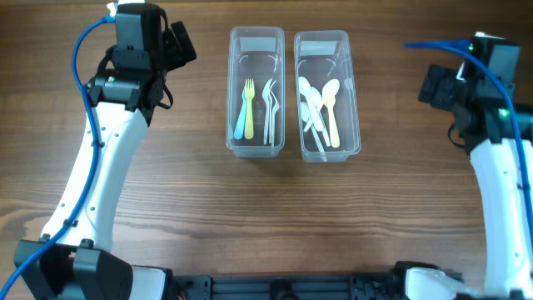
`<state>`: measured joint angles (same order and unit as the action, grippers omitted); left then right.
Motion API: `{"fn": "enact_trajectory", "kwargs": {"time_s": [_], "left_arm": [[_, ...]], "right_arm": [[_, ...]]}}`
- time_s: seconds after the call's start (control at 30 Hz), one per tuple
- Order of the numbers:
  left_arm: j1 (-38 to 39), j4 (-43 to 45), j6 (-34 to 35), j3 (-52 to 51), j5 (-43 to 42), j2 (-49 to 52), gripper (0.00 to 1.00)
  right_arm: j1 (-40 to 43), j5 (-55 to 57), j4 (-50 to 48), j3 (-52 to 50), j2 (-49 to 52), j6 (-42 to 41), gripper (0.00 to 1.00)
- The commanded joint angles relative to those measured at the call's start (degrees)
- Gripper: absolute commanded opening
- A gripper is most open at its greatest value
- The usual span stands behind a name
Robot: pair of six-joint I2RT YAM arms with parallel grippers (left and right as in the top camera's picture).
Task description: Pack container
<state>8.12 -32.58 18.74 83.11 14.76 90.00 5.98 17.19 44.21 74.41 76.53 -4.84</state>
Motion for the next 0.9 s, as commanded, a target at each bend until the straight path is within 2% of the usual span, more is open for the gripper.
{"fn": "enact_trajectory", "kwargs": {"time_s": [0.0,0.1,0.2,0.27,0.43,0.53,0.73,0.87], "left_arm": [[-0.2,0.2,-0.5,0.5,0.5,0.0,1.00],[-0.2,0.2,-0.5,0.5,0.5,0.0,1.00],[-0.2,0.2,-0.5,0.5,0.5,0.0,1.00],[-0.2,0.2,-0.5,0.5,0.5,0.0,1.00],[-0.2,0.2,-0.5,0.5,0.5,0.0,1.00],[-0.2,0.2,-0.5,0.5,0.5,0.0,1.00],[-0.2,0.2,-0.5,0.5,0.5,0.0,1.00],[-0.2,0.2,-0.5,0.5,0.5,0.0,1.00]], "right_arm": [[-2.5,0.8,-0.1,-0.8,-8.0,0.4,1.00],[-5.2,4.2,-2.2,-3.3,-13.7,3.5,1.00],[-7.0,3.7,-4.6,-6.0,-20.1,3.2,1.00],[-7.6,-0.3,-7.5,-8.4,-24.5,3.2,1.00],[-7.6,-19.6,-22.6,-18.4,-39.5,3.2,1.00],[-7.6,-23.8,-29.0,-26.5,-48.2,3.1,1.00],[-7.6,-24.3,-32.0,-42.9,-64.2,0.3,1.00],[-7.6,-24.3,-32.0,-50.8,-70.8,0.3,1.00]]}}
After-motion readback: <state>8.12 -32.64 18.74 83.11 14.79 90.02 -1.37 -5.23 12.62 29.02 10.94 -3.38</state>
